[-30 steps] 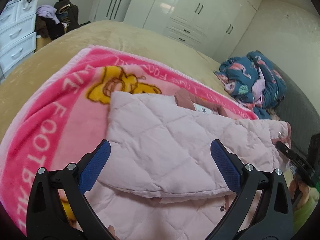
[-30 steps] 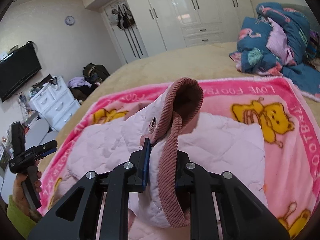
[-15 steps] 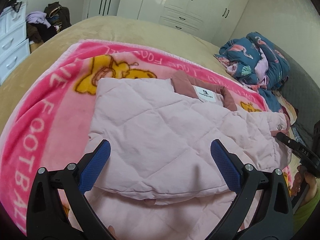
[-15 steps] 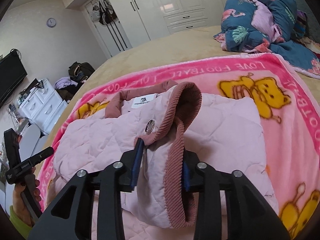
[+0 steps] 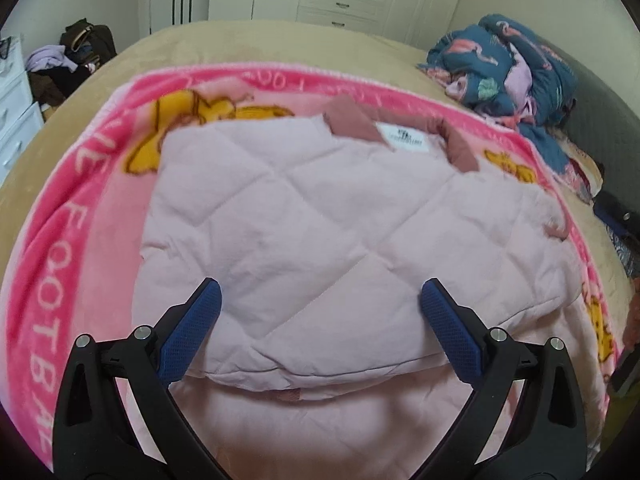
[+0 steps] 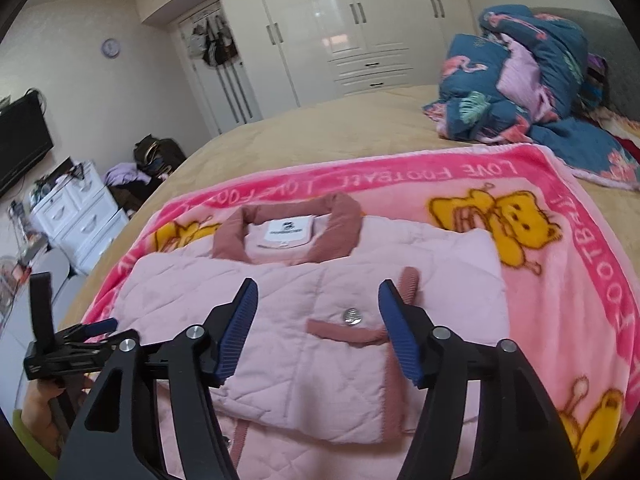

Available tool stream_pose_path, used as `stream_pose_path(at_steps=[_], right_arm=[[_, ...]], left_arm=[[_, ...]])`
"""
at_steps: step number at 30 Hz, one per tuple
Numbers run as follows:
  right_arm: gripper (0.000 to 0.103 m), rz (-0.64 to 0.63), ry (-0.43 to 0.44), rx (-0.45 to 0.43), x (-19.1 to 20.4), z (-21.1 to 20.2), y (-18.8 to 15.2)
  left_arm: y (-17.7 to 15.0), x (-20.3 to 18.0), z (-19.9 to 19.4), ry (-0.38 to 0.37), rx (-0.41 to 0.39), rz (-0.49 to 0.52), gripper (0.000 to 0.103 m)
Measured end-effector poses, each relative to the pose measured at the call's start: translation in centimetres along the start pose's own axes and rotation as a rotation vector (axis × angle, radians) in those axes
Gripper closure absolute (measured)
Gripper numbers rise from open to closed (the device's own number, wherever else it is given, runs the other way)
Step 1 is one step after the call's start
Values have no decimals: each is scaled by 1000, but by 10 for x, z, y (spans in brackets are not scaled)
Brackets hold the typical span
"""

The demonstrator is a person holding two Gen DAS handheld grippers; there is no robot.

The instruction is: Fold large clothes

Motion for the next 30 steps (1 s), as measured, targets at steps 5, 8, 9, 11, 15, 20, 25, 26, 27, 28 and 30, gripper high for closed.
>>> stream_pose_path(at_steps=[5, 8, 9, 11, 15, 20, 25, 26, 27, 28, 30], right_arm=[[31, -48, 23, 29, 23, 9, -7], [25, -76, 36, 52, 37, 17, -10], [25, -88, 44, 64, 44, 21, -11], [21, -112, 44, 87, 52, 28, -14], [19, -133, 8, 176, 62, 57, -20], [19, -113, -33, 234, 56, 84, -28], [17, -159, -116, 298, 48, 114, -46], [16, -166, -123, 295, 47, 118, -49], [16, -170, -130, 293, 47, 122, -52], [15, -173, -133, 288, 46, 123, -54], [14, -176, -140, 270, 46, 124, -57]], left_arm=[[-9, 7, 10, -11, 19, -21, 9], [-13, 11, 16, -31, 31, -41, 9], [-14, 13, 17, -38, 32, -47, 9], [-17, 16, 20, -54, 30, -62, 9], [-17, 15, 20, -57, 28, -64, 9], [-17, 15, 20, -61, 28, -66, 9], [-16, 15, 20, -61, 27, -66, 9], [-16, 15, 20, -60, 27, -65, 9], [-17, 15, 20, -59, 27, -65, 9], [-16, 15, 20, -58, 28, -64, 9], [-16, 15, 20, -59, 28, -63, 9]])
Point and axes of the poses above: each gripper's, at about its wrist camera, not at the fingertips, and z roughly the way its jaws point, x to its left, y to its top, the point moved 2 cm from there along z, roughly the way its jaws point, and after that the axes turned 14 degrees about z, right-handed, at the moved point
